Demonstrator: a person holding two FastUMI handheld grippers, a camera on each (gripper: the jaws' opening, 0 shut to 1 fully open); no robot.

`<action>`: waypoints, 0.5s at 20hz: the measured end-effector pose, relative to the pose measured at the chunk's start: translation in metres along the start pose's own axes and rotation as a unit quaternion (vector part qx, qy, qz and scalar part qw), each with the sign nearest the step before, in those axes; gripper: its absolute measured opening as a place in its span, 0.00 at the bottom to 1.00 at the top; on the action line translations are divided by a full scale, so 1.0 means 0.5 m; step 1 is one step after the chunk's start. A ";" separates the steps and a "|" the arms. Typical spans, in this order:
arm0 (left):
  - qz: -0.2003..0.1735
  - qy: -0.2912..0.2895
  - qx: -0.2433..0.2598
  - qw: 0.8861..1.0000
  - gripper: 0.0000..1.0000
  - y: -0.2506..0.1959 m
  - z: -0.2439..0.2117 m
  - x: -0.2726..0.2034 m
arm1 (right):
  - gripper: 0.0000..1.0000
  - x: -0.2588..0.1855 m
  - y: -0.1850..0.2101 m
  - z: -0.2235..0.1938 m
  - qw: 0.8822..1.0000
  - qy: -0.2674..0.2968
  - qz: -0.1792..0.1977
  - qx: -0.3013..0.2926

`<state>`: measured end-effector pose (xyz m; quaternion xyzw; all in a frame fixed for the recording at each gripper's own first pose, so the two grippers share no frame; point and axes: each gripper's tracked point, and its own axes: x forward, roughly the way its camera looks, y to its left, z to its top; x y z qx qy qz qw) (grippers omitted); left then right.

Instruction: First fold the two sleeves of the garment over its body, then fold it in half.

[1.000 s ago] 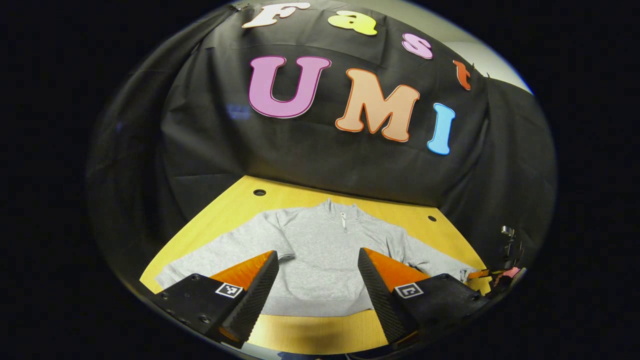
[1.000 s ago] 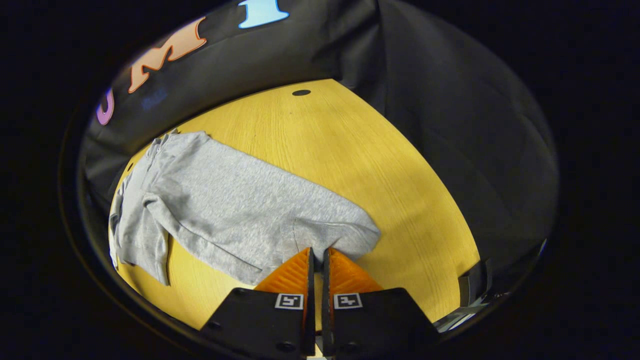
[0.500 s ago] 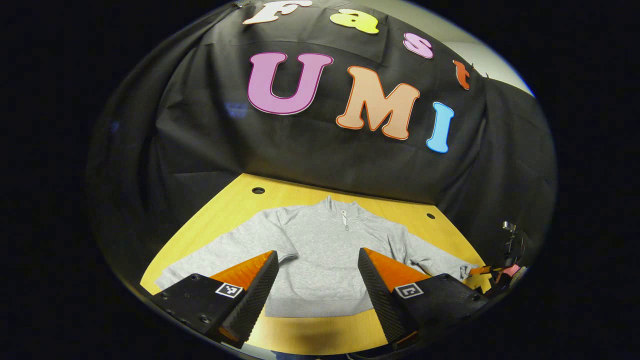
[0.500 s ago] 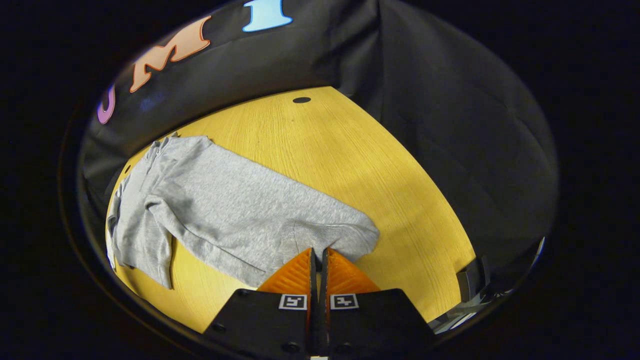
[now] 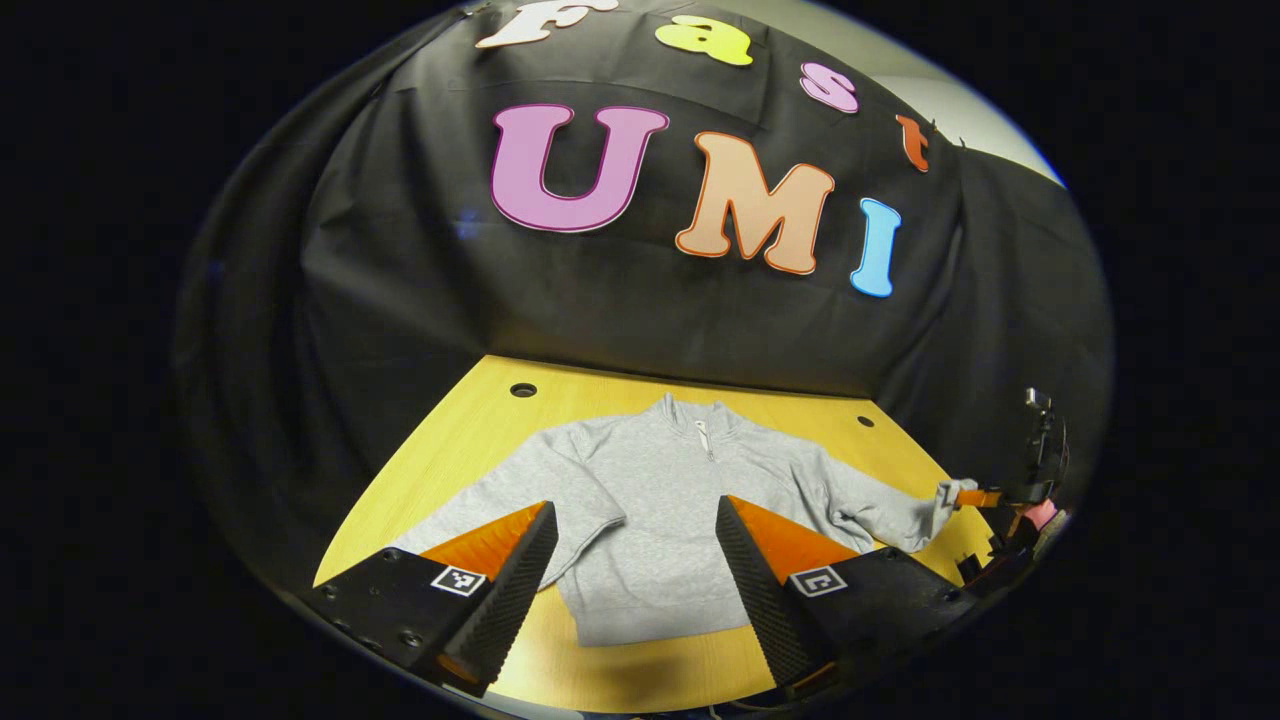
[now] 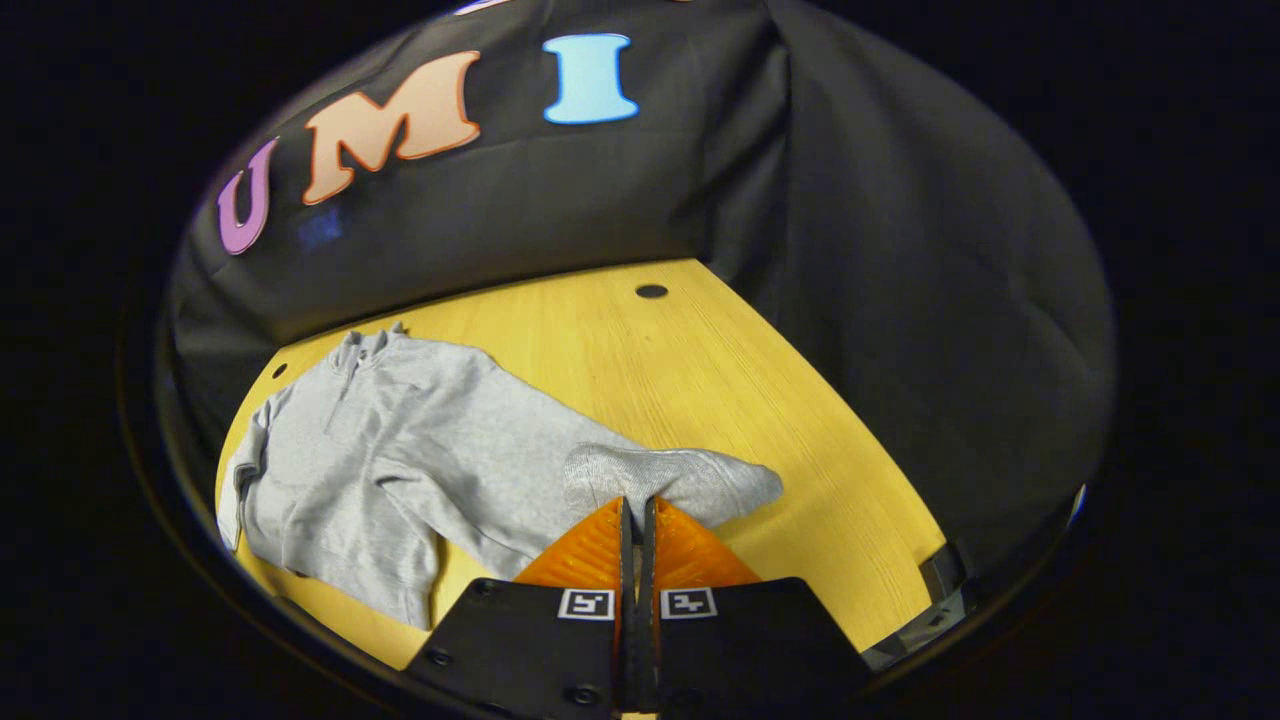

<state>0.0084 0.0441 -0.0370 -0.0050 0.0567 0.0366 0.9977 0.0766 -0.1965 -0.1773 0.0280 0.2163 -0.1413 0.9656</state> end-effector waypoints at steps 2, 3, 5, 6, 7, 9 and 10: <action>0.000 -0.001 0.000 1.000 0.94 0.017 0.005 -0.001 | 0.02 -0.010 0.065 0.037 0.999 -0.022 0.019 -0.019; 0.001 -0.003 -0.002 1.000 0.94 0.025 0.009 -0.004 | 0.02 -0.010 0.097 0.055 0.999 -0.030 0.028 -0.027; 0.006 -0.004 -0.004 1.000 0.94 0.048 0.009 -0.007 | 0.02 -0.010 0.166 0.087 0.997 -0.045 0.051 -0.042; 0.009 -0.004 -0.005 1.000 0.94 0.059 0.006 -0.009 | 0.02 -0.010 0.198 0.100 0.996 -0.051 0.059 -0.050; 0.012 -0.001 -0.007 1.000 0.94 0.069 0.005 -0.014 | 0.02 -0.008 0.234 0.114 0.994 -0.056 0.072 -0.058; 0.023 0.000 -0.014 1.000 0.94 0.098 -0.001 -0.019 | 0.02 -0.011 0.301 0.146 0.990 -0.074 0.096 -0.072; 0.030 0.002 -0.019 0.999 0.94 0.113 -0.007 -0.022 | 0.02 -0.010 0.342 0.162 0.988 -0.081 0.111 -0.074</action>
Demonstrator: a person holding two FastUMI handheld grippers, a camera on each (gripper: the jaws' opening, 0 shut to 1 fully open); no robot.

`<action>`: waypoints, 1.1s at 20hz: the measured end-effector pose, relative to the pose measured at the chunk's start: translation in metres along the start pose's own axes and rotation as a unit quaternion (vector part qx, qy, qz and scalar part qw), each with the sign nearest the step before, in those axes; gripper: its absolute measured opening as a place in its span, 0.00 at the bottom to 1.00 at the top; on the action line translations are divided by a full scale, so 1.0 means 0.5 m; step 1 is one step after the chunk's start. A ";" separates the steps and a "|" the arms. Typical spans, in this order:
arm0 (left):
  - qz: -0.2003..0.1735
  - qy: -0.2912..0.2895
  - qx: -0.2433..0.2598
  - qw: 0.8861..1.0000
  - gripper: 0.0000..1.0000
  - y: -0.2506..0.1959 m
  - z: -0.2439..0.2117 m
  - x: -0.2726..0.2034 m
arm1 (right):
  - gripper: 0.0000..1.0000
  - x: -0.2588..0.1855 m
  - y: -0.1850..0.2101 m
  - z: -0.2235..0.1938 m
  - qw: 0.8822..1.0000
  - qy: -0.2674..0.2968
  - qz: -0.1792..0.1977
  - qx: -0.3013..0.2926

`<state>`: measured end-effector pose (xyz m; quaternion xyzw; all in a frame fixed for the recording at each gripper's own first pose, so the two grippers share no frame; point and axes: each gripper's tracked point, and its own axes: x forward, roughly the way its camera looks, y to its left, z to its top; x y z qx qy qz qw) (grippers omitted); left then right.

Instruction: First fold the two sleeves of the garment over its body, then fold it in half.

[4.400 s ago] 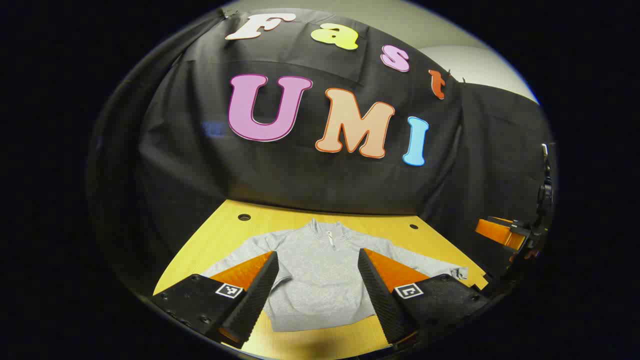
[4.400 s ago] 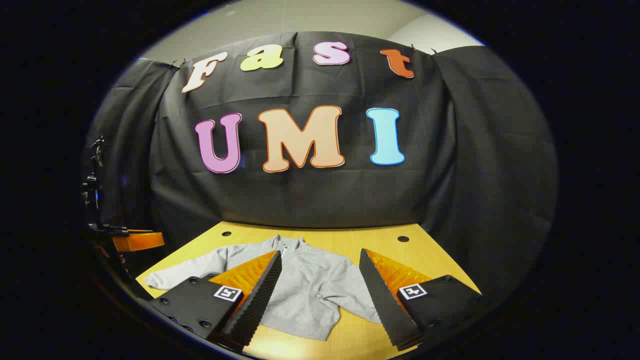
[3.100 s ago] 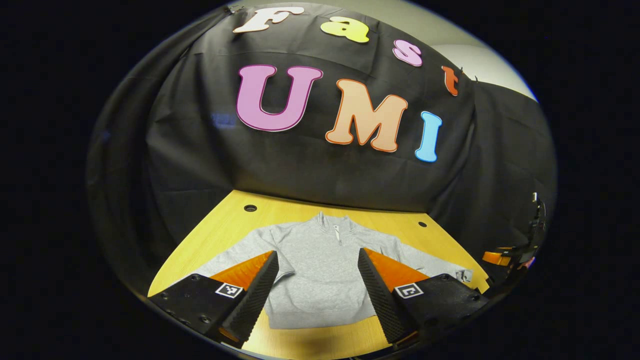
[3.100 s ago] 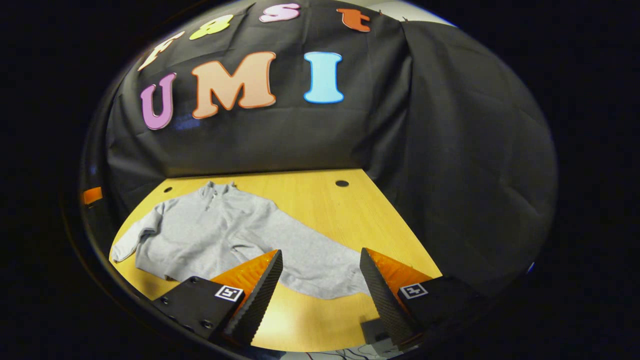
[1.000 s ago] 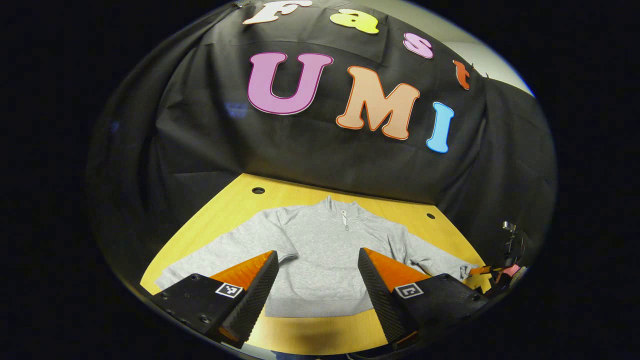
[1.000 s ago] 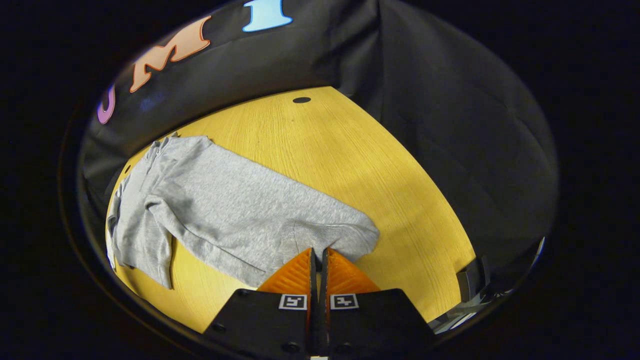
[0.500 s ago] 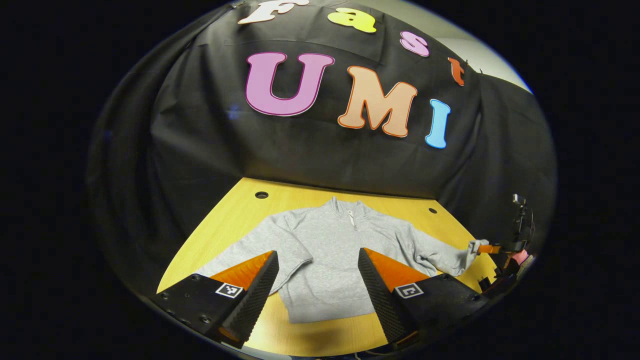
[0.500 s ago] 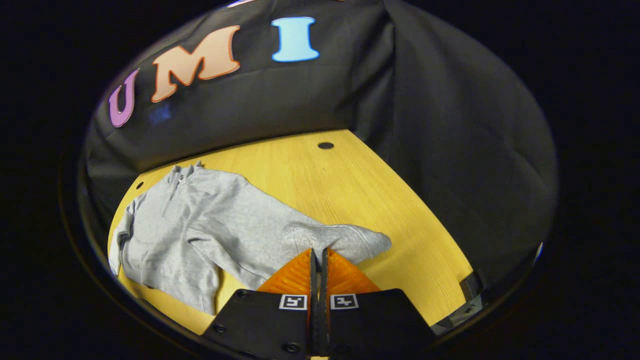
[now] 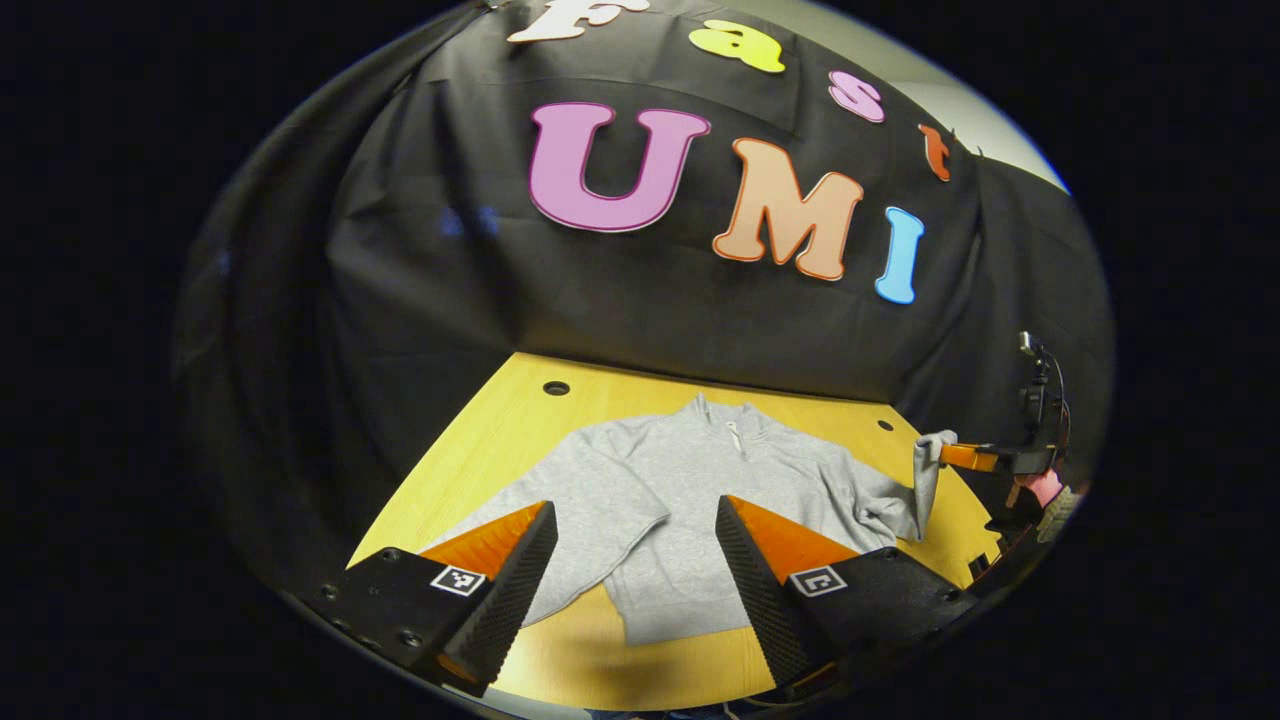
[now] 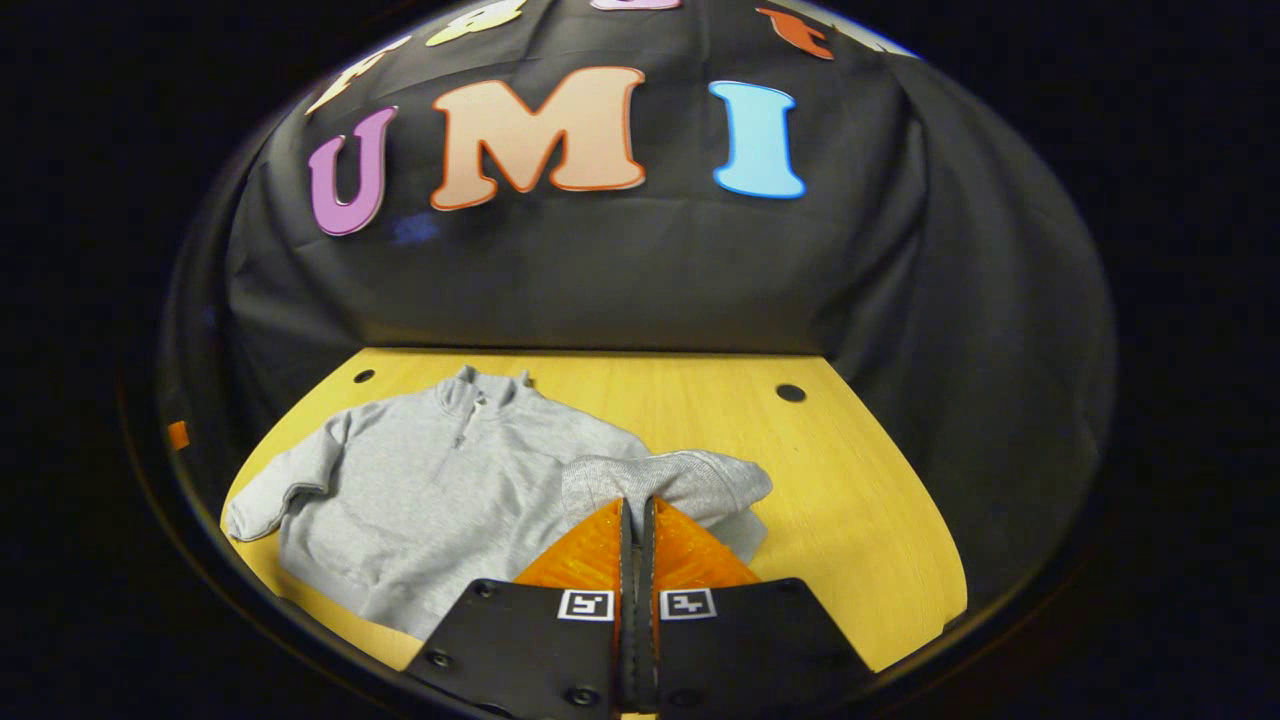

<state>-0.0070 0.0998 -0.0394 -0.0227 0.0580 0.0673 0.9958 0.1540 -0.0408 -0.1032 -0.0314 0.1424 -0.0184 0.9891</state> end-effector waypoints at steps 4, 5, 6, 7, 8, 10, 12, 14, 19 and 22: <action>0.030 0.001 -0.020 0.999 0.94 0.061 -0.009 -0.013 | 0.02 0.062 0.163 0.060 0.997 -0.027 0.070 -0.013; 0.038 0.000 -0.026 0.999 0.94 0.075 -0.009 -0.017 | 0.02 0.082 0.200 0.050 0.996 -0.020 0.087 -0.018; 0.045 -0.001 -0.032 0.998 0.94 0.087 -0.012 -0.020 | 0.02 0.095 0.240 0.039 0.994 -0.011 0.105 -0.018; 0.053 -0.002 -0.038 0.998 0.94 0.102 -0.012 -0.023 | 0.02 0.114 0.281 0.018 0.992 0.001 0.120 -0.021; 0.061 -0.002 -0.043 0.997 0.94 0.116 -0.016 -0.025 | 0.02 0.133 0.311 -0.005 0.991 0.016 0.131 -0.029; 0.077 -0.003 -0.054 0.996 0.94 0.141 -0.029 -0.030 | 0.02 0.160 0.369 -0.060 0.986 0.044 0.154 -0.040; 0.093 0.004 -0.062 0.994 0.94 0.164 -0.049 -0.031 | 0.02 0.171 0.409 -0.101 0.982 0.065 0.172 -0.051; 0.105 0.016 -0.068 0.992 0.94 0.184 -0.076 -0.030 | 0.02 0.169 0.437 -0.122 0.978 0.074 0.186 -0.061; 0.132 0.059 -0.058 0.988 0.94 0.225 -0.160 -0.022 | 0.06 0.159 0.470 -0.124 0.971 0.092 0.216 -0.046; 0.148 0.084 -0.052 0.984 0.94 0.251 -0.207 -0.017 | 0.38 0.136 0.460 -0.112 0.968 0.093 0.226 -0.053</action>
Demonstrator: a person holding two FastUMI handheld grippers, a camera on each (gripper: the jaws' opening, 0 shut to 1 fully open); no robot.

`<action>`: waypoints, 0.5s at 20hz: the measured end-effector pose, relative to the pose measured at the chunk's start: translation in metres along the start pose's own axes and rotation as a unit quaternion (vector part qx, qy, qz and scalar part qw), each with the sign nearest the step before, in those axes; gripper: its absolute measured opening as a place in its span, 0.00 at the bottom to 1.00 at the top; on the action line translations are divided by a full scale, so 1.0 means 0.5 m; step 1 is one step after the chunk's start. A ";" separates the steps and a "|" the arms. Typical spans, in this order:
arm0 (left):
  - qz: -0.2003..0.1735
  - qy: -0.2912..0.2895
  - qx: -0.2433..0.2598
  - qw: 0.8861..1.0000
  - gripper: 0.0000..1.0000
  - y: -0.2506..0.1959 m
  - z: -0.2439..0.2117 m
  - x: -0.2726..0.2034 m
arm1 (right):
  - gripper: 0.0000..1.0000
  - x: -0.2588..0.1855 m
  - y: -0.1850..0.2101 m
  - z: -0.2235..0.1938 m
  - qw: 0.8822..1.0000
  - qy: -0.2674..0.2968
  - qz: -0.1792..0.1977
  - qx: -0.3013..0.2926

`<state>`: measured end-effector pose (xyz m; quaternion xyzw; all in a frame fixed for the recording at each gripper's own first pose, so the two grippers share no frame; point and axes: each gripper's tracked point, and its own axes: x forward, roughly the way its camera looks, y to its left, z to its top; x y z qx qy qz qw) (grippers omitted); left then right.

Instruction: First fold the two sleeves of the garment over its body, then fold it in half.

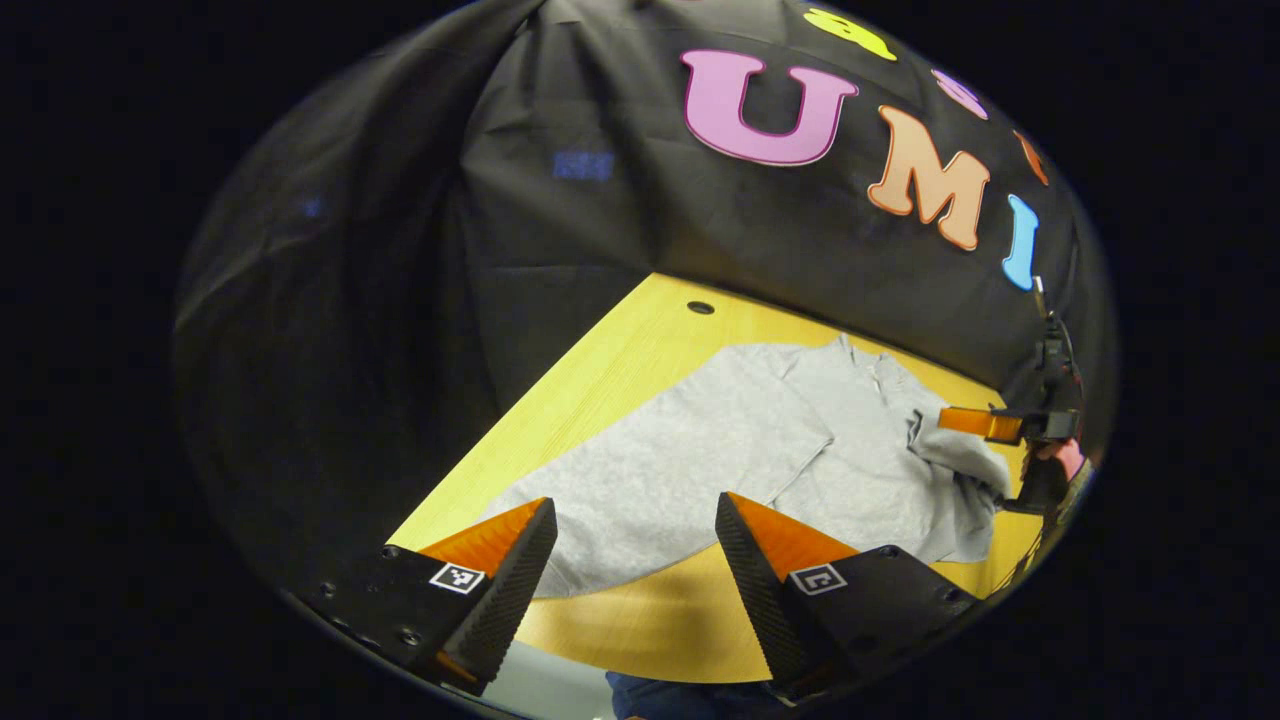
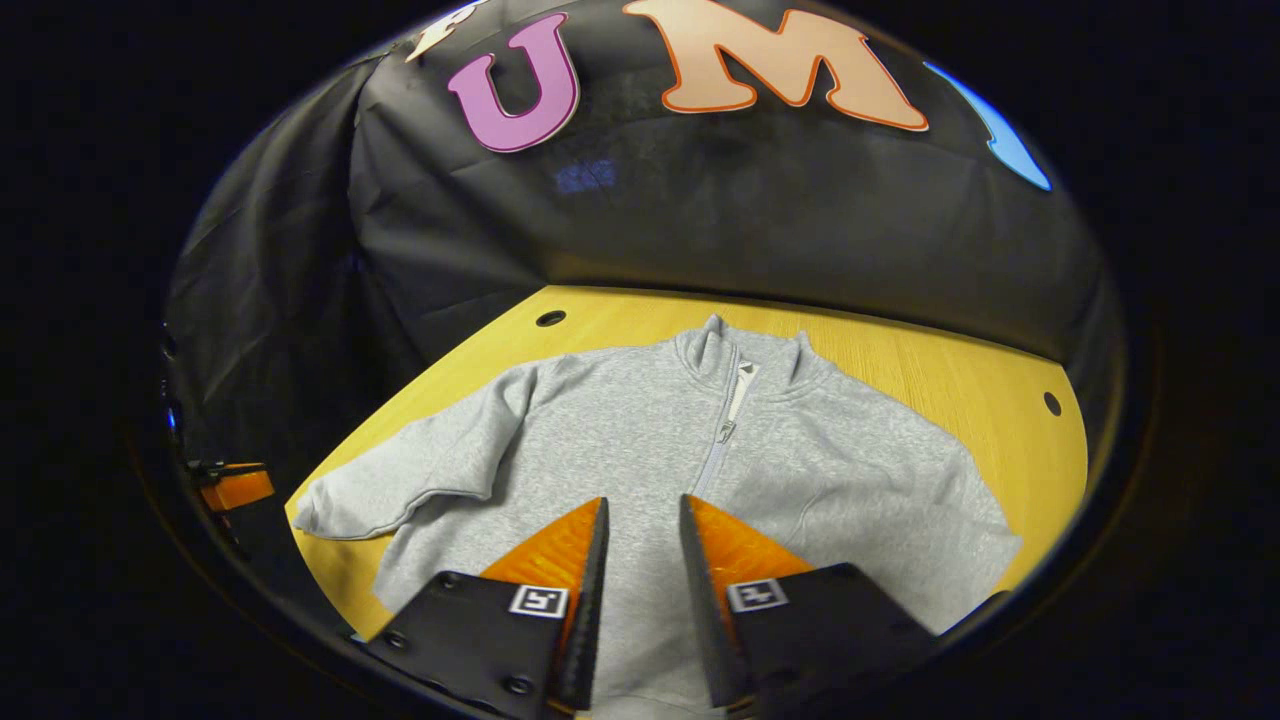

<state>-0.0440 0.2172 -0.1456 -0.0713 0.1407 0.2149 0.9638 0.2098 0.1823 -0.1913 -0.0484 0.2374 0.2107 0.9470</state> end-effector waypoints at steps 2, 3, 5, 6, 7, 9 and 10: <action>0.012 0.017 0.006 1.000 0.94 0.023 -0.029 0.011 | 0.69 -0.023 0.000 0.003 1.000 0.000 0.000 -0.013; 0.019 0.028 0.009 0.999 0.94 0.034 -0.042 0.017 | 0.79 -0.036 -0.004 0.007 1.000 -0.005 -0.002 -0.017; 0.036 0.049 0.020 0.998 0.95 0.065 -0.073 0.031 | 0.96 -0.062 -0.017 0.022 0.999 -0.018 -0.017 -0.023; 0.044 0.060 0.024 0.997 0.95 0.085 -0.091 0.031 | 0.99 -0.077 -0.029 0.032 0.999 -0.026 -0.030 -0.027; 0.049 0.070 0.024 0.996 0.95 0.091 -0.105 0.037 | 1.00 -0.095 -0.034 0.037 0.998 -0.032 -0.039 -0.028; 0.061 0.084 0.019 0.994 0.96 0.107 -0.125 0.045 | 1.00 -0.130 -0.048 0.046 0.998 -0.040 -0.051 -0.027; 0.064 0.087 0.017 0.994 0.94 0.115 -0.135 0.052 | 1.00 -0.148 -0.056 0.049 0.997 -0.044 -0.060 -0.027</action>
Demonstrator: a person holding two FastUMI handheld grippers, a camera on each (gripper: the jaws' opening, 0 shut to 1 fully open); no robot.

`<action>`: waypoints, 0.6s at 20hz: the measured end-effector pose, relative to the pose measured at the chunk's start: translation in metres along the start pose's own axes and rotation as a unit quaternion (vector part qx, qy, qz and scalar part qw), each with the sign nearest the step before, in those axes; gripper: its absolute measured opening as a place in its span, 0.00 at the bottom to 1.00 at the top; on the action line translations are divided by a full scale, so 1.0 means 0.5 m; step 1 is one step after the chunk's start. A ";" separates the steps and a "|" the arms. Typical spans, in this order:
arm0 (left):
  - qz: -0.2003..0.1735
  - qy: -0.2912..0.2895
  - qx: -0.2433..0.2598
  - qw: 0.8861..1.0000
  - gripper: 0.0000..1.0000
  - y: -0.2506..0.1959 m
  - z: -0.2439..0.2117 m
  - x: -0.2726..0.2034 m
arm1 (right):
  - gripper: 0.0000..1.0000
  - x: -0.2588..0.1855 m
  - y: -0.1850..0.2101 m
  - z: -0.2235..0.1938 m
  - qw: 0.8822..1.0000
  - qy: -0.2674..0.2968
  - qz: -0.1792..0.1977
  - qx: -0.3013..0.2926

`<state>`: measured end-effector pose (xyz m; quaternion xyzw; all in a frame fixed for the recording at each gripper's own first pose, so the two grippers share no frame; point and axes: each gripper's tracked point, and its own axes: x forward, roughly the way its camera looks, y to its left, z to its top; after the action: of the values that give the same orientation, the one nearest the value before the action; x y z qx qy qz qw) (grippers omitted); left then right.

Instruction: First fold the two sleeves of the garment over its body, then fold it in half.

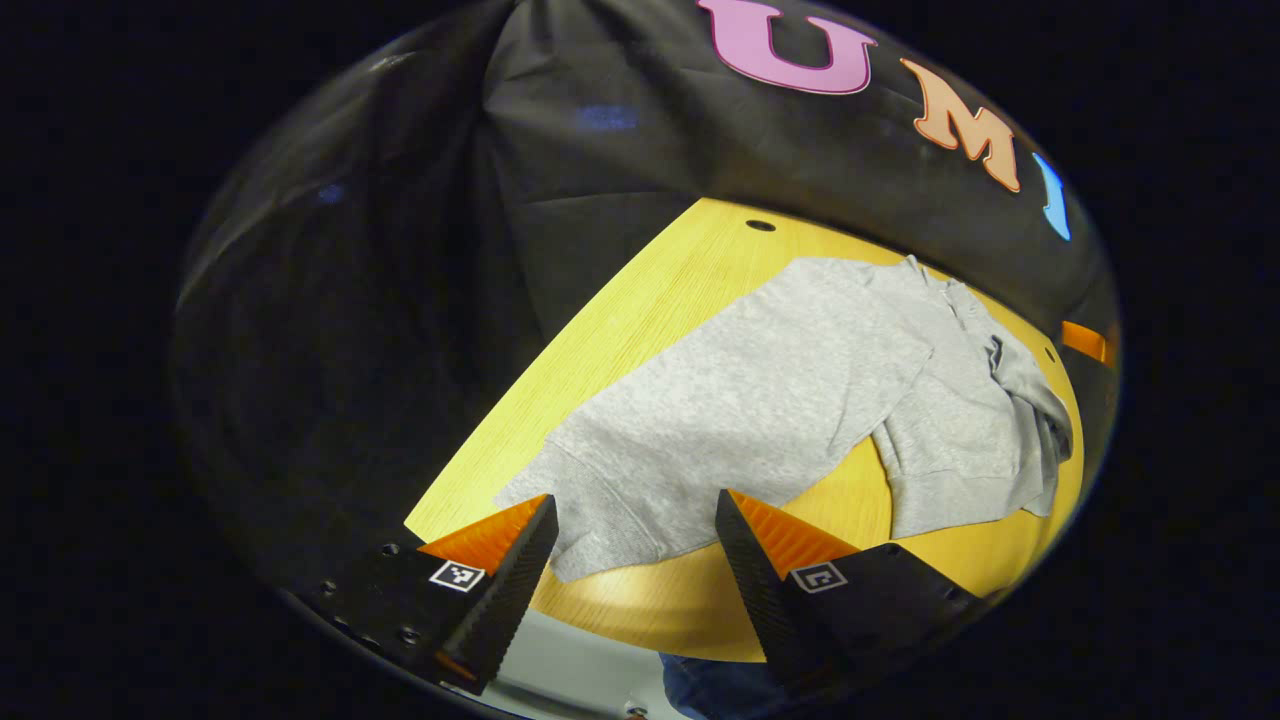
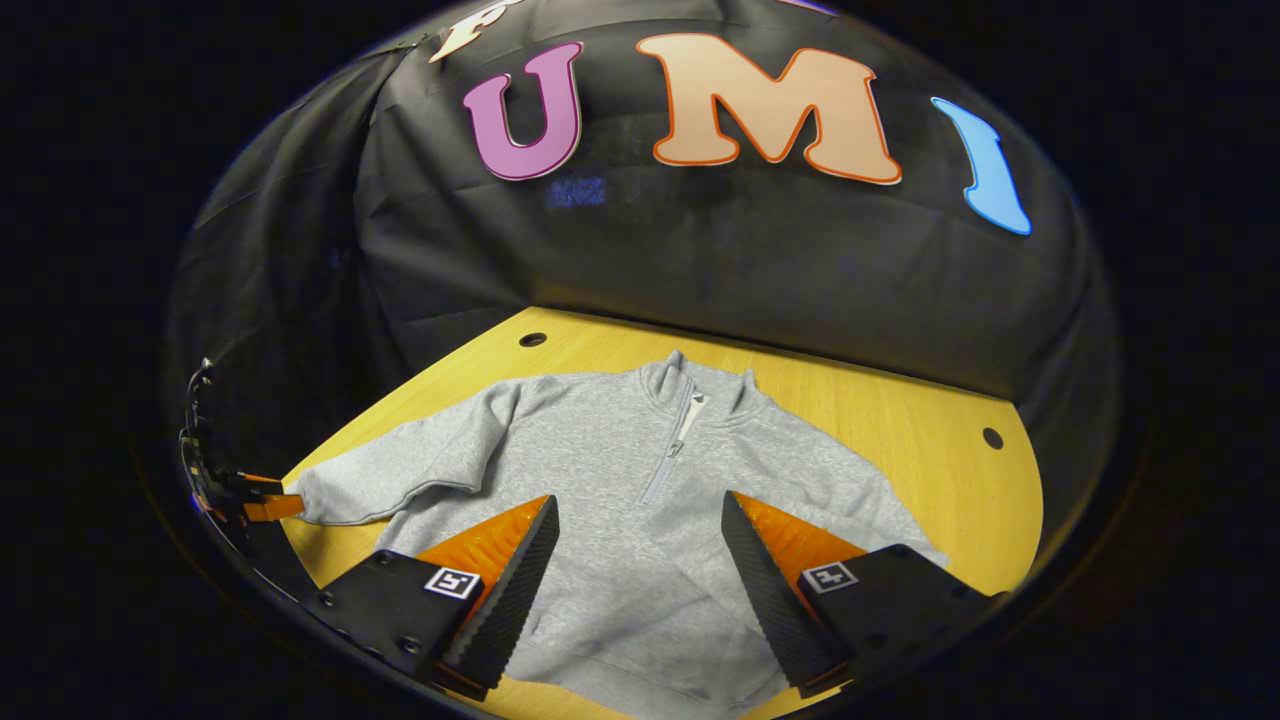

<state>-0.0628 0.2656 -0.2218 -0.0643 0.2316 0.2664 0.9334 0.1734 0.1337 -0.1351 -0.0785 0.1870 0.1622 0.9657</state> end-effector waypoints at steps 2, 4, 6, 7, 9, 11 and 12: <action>0.003 0.008 -0.004 1.000 0.94 0.004 -0.014 0.012 | 1.00 -0.031 -0.025 0.003 1.000 -0.007 -0.023 0.000; 0.006 0.018 -0.008 1.000 0.94 0.003 -0.027 0.025 | 1.00 -0.064 -0.044 0.005 0.999 -0.012 -0.040 0.008; 0.007 0.019 -0.001 1.000 0.95 0.000 -0.024 0.030 | 1.00 -0.092 -0.061 0.008 0.998 -0.018 -0.054 0.018; 0.007 0.023 0.003 1.000 0.95 -0.001 -0.027 0.033 | 1.00 -0.108 -0.069 0.007 0.998 -0.020 -0.062 0.022; 0.006 0.020 0.004 1.000 0.98 -0.005 -0.021 0.038 | 1.00 -0.133 -0.082 0.002 0.996 -0.022 -0.074 0.033; -0.001 0.006 0.005 1.000 0.87 -0.013 -0.011 0.043 | 1.00 -0.158 -0.086 -0.004 0.996 -0.024 -0.079 0.045; -0.008 0.003 0.009 1.000 0.75 -0.020 -0.009 0.050 | 1.00 -0.168 -0.089 -0.007 0.995 -0.025 -0.082 0.049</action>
<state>-0.0407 0.2676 -0.2376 -0.0587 0.2362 0.2568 0.9353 0.1137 0.0674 -0.1015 -0.0424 0.1634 0.0754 0.9828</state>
